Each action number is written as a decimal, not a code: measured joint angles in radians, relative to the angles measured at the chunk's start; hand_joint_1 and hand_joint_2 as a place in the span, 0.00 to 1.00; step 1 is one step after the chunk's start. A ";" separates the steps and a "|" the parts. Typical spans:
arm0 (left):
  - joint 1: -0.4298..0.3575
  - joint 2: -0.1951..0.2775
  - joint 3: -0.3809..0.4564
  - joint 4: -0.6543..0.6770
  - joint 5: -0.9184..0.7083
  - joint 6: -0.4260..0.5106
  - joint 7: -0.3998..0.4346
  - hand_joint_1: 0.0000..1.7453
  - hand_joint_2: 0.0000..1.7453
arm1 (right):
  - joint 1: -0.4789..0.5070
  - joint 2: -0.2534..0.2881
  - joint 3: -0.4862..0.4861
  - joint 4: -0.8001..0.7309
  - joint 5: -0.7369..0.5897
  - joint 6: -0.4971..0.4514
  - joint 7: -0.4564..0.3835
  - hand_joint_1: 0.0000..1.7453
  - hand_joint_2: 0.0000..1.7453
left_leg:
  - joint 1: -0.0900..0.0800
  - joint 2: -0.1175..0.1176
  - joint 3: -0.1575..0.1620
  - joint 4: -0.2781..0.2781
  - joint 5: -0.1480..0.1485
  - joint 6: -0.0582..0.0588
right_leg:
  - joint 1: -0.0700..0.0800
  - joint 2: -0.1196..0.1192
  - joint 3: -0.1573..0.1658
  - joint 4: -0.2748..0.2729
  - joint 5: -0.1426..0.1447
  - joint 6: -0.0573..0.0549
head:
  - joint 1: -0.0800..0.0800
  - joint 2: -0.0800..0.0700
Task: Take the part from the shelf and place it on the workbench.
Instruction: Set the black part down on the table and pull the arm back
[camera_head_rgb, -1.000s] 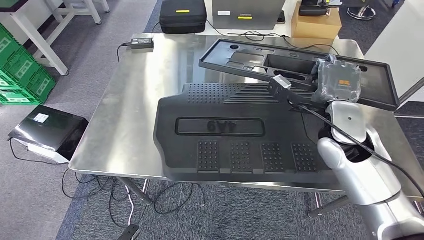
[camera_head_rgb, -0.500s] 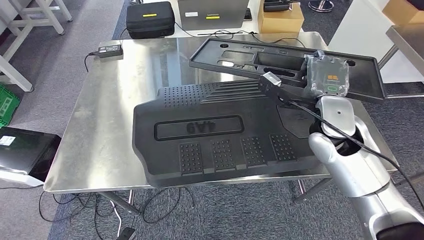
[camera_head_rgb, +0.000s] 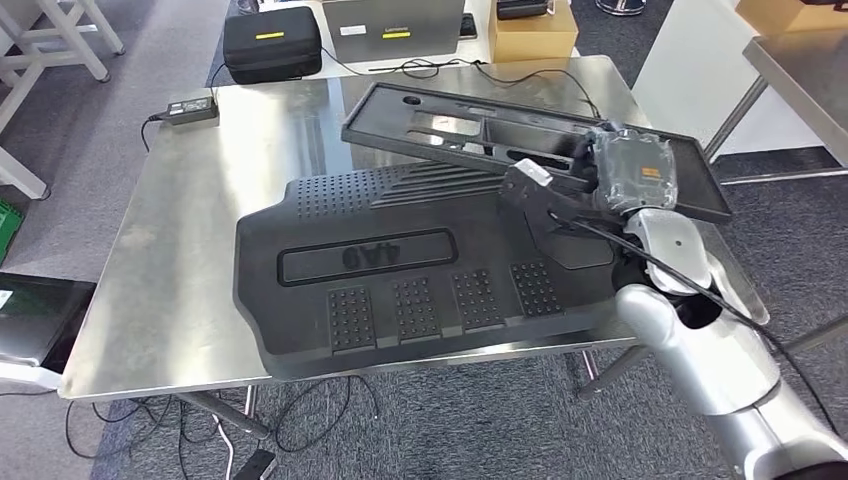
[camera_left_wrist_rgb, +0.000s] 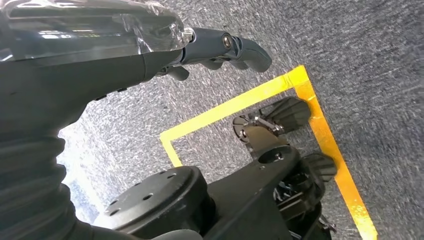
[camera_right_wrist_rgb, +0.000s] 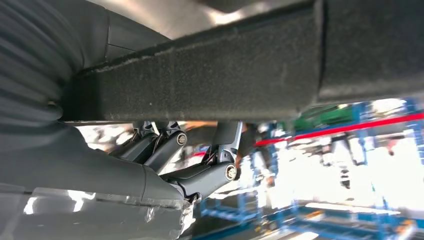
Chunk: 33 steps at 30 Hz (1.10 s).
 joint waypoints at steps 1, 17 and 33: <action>0.000 0.001 0.000 0.000 0.000 0.000 -0.002 0.00 1.00 | 0.000 0.004 0.011 -0.005 -0.013 -0.007 -0.007 1.00 1.00 | 0.001 0.000 0.001 0.000 -0.002 0.008 | 0.000 0.000 0.001 -0.001 0.000 -0.001 | -0.005 0.000; -0.020 0.001 0.000 0.000 0.009 0.000 -0.029 0.00 1.00 | 0.016 0.130 0.260 0.026 -0.128 -0.174 -0.206 1.00 1.00 | 0.009 -0.003 0.008 -0.017 0.007 -0.032 | 0.012 -0.002 0.003 0.001 -0.007 -0.016 | -0.030 0.000; -0.035 0.001 0.000 0.000 0.000 0.003 -0.027 0.00 1.00 | -0.057 0.250 0.427 0.254 0.019 -0.164 -0.191 1.00 1.00 | 0.005 -0.004 0.007 -0.013 0.007 -0.032 | 0.008 -0.003 0.005 0.000 -0.006 -0.015 | -0.023 0.000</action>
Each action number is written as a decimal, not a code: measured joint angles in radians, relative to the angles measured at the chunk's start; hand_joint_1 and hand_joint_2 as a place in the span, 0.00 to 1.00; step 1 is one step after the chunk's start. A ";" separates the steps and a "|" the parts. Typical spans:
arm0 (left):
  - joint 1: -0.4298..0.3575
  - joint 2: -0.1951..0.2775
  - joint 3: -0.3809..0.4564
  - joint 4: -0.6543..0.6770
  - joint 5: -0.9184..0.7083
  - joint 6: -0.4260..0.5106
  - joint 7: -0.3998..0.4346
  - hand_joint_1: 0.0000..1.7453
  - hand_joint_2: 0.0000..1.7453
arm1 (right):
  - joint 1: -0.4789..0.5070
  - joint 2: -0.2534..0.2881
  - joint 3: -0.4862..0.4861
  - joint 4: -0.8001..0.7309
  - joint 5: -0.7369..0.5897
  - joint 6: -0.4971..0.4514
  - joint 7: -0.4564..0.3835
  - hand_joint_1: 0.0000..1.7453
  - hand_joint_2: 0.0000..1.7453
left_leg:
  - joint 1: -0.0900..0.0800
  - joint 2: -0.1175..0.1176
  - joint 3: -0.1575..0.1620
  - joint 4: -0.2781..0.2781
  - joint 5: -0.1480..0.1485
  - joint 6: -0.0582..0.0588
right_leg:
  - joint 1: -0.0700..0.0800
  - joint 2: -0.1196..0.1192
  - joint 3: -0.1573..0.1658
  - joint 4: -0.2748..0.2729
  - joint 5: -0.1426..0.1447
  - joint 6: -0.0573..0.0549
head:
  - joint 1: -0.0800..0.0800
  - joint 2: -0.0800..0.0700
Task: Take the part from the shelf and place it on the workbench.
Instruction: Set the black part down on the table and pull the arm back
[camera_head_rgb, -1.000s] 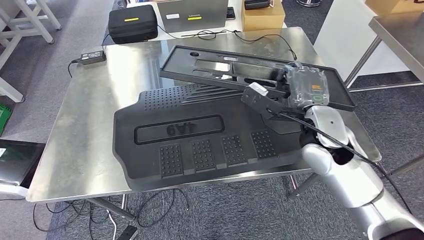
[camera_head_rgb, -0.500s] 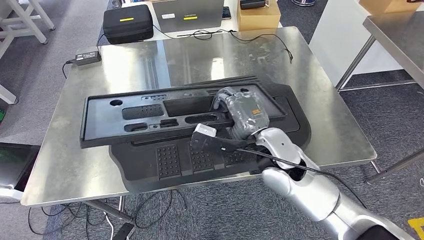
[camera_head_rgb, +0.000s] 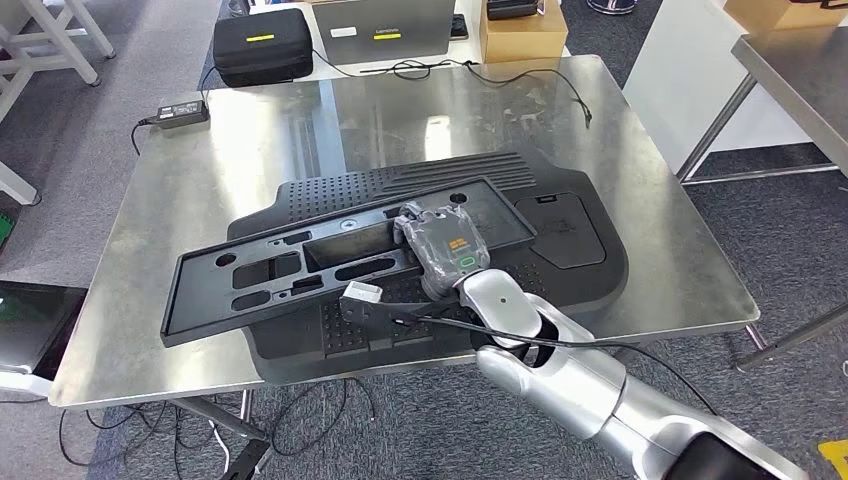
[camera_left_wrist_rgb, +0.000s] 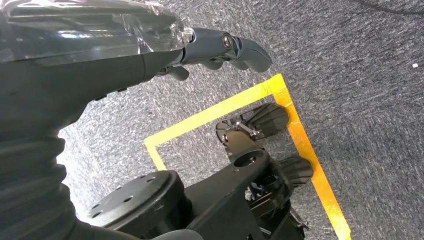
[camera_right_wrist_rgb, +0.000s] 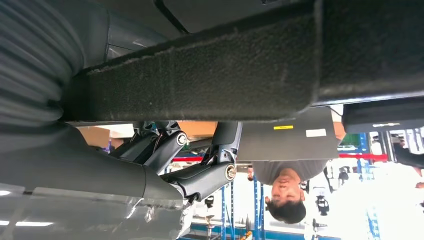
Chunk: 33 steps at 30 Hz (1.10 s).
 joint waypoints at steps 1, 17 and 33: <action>0.000 0.000 0.000 0.000 0.000 0.000 0.000 0.00 1.00 | -0.005 0.005 0.004 0.014 0.003 -0.001 0.001 1.00 1.00 | 0.000 0.000 0.000 0.000 0.000 0.000 | 0.000 0.000 0.000 0.000 0.000 0.000 | 0.000 0.000; -0.003 0.000 0.000 0.000 -0.013 -0.013 -0.001 0.00 1.00 | -0.072 0.052 0.033 0.202 0.192 -0.124 0.070 1.00 1.00 | 0.000 0.000 0.000 0.001 0.000 0.000 | 0.000 0.000 0.000 0.000 0.001 0.000 | 0.001 0.000; -0.014 0.000 -0.001 0.000 -0.030 -0.041 0.012 0.00 1.00 | -0.205 0.122 -0.026 0.544 0.178 -0.172 0.091 0.50 0.50 | 0.000 0.000 0.000 0.003 0.000 0.000 | 0.000 0.000 0.000 0.000 0.001 0.001 | 0.003 0.000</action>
